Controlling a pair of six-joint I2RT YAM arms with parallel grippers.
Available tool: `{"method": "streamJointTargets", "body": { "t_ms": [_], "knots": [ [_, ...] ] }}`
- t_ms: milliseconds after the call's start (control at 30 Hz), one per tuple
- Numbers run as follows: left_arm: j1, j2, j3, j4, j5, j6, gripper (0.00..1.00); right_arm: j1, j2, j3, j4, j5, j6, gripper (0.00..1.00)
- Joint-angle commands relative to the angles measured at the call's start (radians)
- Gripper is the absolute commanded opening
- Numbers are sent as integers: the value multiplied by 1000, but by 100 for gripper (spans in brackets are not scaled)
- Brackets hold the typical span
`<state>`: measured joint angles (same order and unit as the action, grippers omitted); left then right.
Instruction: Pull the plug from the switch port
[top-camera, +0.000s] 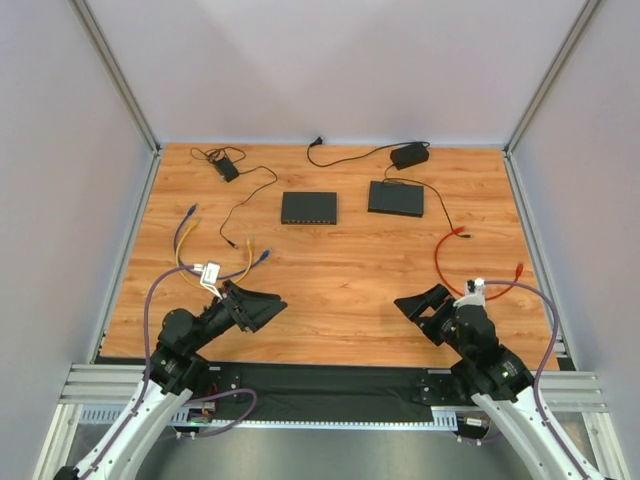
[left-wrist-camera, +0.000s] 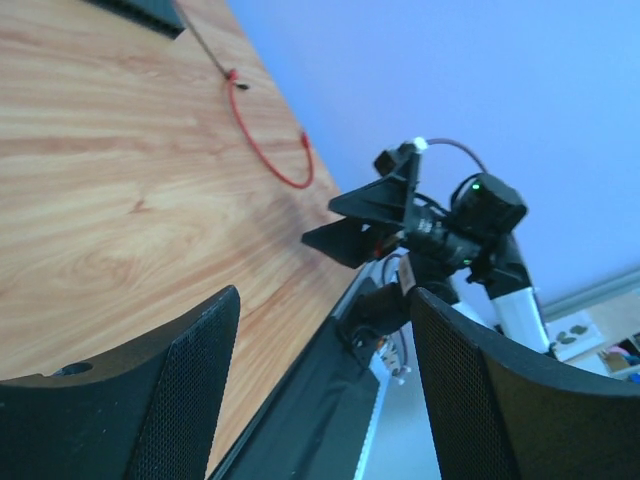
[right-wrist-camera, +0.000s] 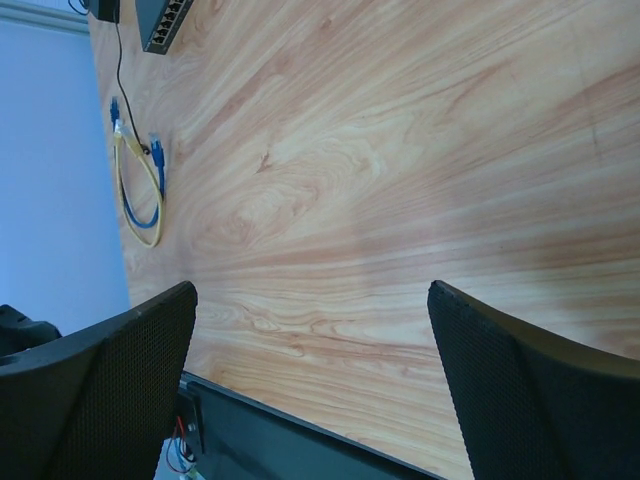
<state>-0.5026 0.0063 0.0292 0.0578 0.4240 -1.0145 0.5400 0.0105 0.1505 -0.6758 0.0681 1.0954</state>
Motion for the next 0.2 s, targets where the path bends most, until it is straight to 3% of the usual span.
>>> {"method": "streamJointTargets", "body": {
  "t_ms": [0, 167],
  "knots": [
    [-2, -129, -135, 188, 55, -81, 77, 3, -58, -75, 4, 18, 57, 100],
    [-2, -132, -132, 149, 65, -61, 77, 3, -76, -89, 54, 6, 26, 100]
  ]
}}
